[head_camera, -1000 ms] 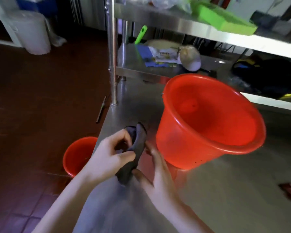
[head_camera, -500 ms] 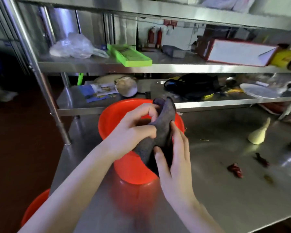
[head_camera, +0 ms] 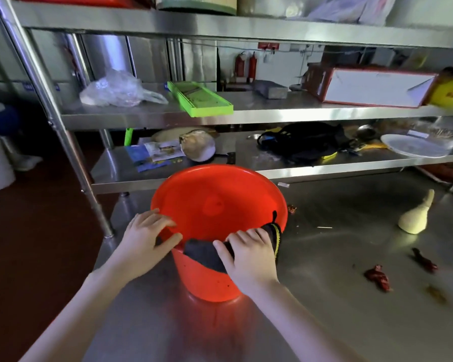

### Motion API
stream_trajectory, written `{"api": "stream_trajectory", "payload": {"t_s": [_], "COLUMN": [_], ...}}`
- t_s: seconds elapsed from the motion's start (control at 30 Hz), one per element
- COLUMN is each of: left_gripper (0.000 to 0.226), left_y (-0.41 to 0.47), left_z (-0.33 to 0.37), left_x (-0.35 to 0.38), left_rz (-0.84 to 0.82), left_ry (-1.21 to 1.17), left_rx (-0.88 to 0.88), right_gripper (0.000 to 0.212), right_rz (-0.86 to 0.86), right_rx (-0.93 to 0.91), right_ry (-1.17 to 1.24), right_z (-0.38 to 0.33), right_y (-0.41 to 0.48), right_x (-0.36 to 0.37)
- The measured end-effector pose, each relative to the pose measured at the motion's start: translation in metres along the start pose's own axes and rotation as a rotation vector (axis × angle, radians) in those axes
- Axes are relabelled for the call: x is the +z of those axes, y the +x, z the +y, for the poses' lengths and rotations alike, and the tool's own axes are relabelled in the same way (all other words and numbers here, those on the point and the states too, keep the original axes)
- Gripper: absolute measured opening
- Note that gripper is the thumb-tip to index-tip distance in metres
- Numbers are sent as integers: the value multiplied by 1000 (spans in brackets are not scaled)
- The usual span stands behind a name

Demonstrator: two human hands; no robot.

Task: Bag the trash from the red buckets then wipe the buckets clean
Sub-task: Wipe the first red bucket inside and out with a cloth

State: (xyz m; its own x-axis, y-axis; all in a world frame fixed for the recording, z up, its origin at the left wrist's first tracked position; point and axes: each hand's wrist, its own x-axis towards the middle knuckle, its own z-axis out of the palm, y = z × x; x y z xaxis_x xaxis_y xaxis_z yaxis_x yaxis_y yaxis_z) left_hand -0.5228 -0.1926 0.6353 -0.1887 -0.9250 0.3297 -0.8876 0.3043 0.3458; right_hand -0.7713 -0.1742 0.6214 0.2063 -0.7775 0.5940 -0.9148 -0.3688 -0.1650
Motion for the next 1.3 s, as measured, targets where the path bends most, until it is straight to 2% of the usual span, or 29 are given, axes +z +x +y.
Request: {"api": "stream_trajectory", "payload": {"t_s": [0.07,0.1,0.27,0.4,0.57,0.67,0.73,0.83,0.9,1.03,1.1,1.17,1.23,1.3], "left_gripper": [81,85,75,71,67,53,45,51,60,61,63,59,54,49], "left_y": [-4,-6,-4,-4,-8,-19,-26,-24,-25,-37,-38,-39,-42,-47], "left_z": [-12,-16,-26,-22,1,31,48,45,25,-10,-9,-3,5,19], "left_x": [0,2,4,7,14,28,35,24,10,-3,1,5,10,20], "left_rz": [-82,-94,-78,-61,-3,20,72,35,-28,-129,-121,-66,-18,17], "left_ry": [-12,-26,-4,43,138,186,155,63,112,227,245,249,244,241], "left_rx": [36,67,182,186,167,167,154,149,163,192,192,202,206,185], "right_gripper": [41,39,29,34,36,39,37,31,31,43,44,40,32,25], "right_rz": [41,39,-45,-120,113,181,191,48,-97,-258,-213,-71,102,178], "right_rx": [-65,-98,-216,-103,0,18,-20,-196,-254,-193,-145,-70,12,58], "right_ry": [-15,-4,162,228,111,45,55,148,192,209,238,276,262,194], "right_z": [8,16,91,125,61,6,5,46,81,133,134,116,85,39], "right_y": [0,1,22,38,8,-10,-5,12,24,43,41,28,7,-18], "right_x": [4,5,-4,-7,11,20,20,8,-2,-6,-5,-3,2,11]}}
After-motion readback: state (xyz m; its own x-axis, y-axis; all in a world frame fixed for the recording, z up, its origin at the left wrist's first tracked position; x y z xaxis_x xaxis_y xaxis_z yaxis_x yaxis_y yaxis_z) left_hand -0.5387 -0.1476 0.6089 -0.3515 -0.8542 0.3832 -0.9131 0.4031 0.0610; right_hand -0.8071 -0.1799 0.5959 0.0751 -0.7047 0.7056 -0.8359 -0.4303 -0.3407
